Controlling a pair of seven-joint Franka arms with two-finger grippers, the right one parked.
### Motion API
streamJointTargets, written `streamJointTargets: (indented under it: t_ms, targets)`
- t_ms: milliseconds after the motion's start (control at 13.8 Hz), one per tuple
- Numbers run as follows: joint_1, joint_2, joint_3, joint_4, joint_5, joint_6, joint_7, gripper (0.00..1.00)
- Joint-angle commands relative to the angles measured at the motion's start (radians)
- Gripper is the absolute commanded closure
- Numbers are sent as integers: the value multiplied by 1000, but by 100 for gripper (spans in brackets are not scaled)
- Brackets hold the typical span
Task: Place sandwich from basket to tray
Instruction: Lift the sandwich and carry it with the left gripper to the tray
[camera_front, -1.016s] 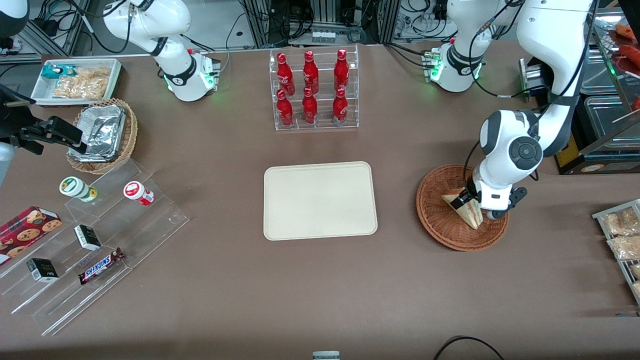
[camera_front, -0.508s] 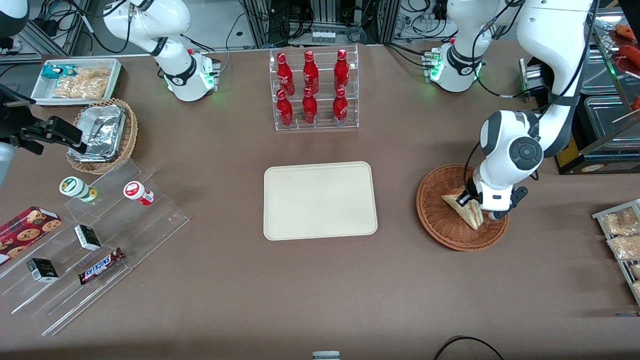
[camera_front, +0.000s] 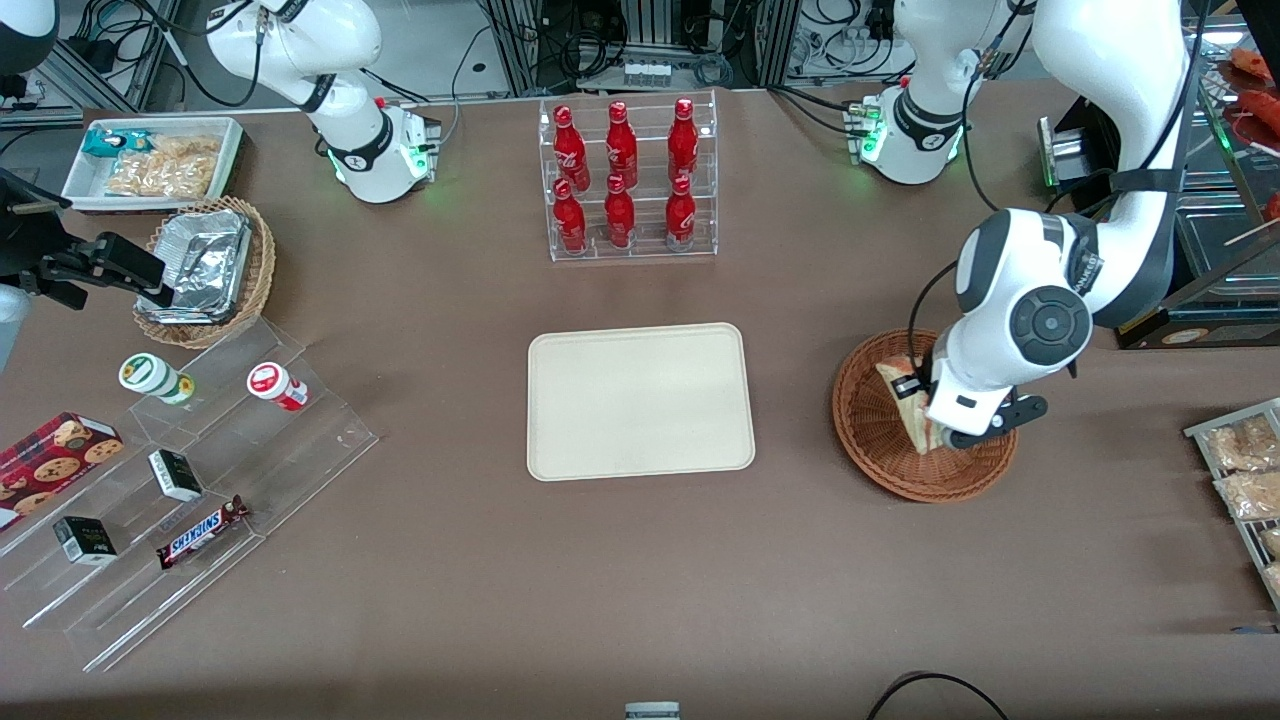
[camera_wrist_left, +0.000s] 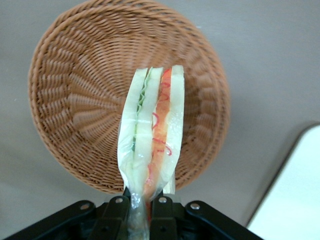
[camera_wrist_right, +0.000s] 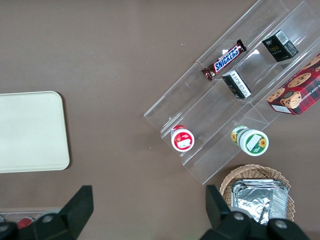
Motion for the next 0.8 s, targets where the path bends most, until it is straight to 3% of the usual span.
streamJointTargets:
  t_ms: [0, 363, 726]
  targets:
    - [-50, 61, 8, 86, 17, -40, 53, 95]
    - [-192, 204, 6, 236, -18, -34, 39, 98]
    - [-351, 363, 5, 409, -35, -25, -120, 99]
